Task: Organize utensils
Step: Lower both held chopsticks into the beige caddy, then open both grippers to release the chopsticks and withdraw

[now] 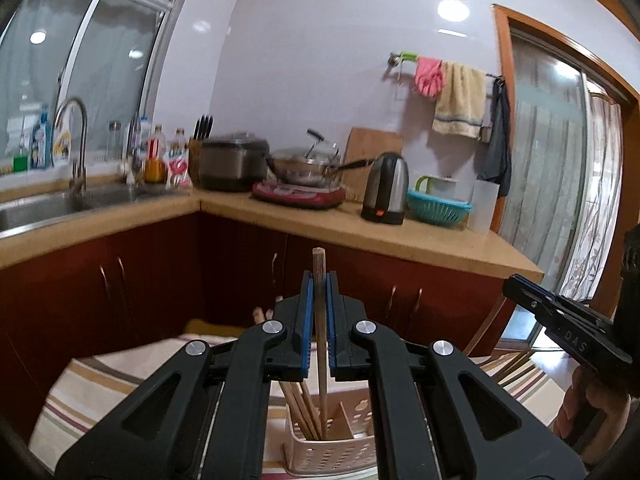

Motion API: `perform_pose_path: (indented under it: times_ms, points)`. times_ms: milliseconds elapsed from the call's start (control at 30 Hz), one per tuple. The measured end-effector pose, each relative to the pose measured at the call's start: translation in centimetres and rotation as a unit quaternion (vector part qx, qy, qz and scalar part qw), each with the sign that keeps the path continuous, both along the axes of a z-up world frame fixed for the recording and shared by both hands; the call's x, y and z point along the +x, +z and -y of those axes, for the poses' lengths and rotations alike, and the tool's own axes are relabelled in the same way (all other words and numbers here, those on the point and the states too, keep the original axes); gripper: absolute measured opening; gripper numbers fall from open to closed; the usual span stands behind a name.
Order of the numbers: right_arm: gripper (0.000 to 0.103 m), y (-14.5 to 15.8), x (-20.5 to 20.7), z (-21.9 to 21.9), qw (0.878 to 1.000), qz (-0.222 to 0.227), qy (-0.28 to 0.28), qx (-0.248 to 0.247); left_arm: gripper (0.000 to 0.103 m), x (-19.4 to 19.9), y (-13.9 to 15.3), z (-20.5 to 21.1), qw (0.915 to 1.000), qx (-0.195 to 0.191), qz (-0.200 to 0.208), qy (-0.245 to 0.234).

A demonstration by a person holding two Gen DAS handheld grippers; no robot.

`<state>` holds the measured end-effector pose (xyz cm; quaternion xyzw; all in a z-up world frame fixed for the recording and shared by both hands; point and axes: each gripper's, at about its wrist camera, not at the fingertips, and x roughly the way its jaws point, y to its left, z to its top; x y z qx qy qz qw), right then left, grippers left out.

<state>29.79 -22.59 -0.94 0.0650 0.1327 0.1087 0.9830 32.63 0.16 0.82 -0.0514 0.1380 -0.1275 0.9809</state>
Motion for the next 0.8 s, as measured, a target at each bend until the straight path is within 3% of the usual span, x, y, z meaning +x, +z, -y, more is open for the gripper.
perform_pose_path:
  times_ms: [500,533,567,600,633,700,800]
  points:
    - [0.008,-2.6,2.0,-0.8,0.999,-0.035,-0.003,-0.022,0.010,2.9,-4.3,-0.7,0.9988,0.005,-0.046,0.014]
    - [0.008,-2.5,1.9,-0.9,0.999,-0.035,-0.002,-0.024,0.014,2.9,-4.4,-0.7,0.9988,0.009,-0.047,0.015]
    - [0.009,-2.6,1.9,-0.9,0.999,-0.038,-0.002,-0.026,0.029,2.8,-4.5,-0.7,0.9987,0.009,-0.047,0.017]
    - [0.018,-2.6,2.0,-0.9,0.999,-0.039,-0.003,-0.027,0.051,2.7,-4.5,-0.7,0.9987,0.009,-0.047,0.020]
    - [0.029,-2.5,1.8,-0.9,0.999,-0.039,-0.006,-0.026,0.057,2.4,-4.4,-0.9,0.9987,0.004,-0.043,0.027]
    - [0.044,-2.3,1.4,-0.7,0.999,-0.034,-0.015,-0.025,0.061,2.0,-4.2,-1.1,0.9988,-0.002,-0.039,0.030]
    - [0.053,-1.9,0.8,-0.6,0.999,-0.029,-0.021,-0.026,0.072,1.3,-3.8,-0.9,0.9987,0.005,-0.037,0.033]
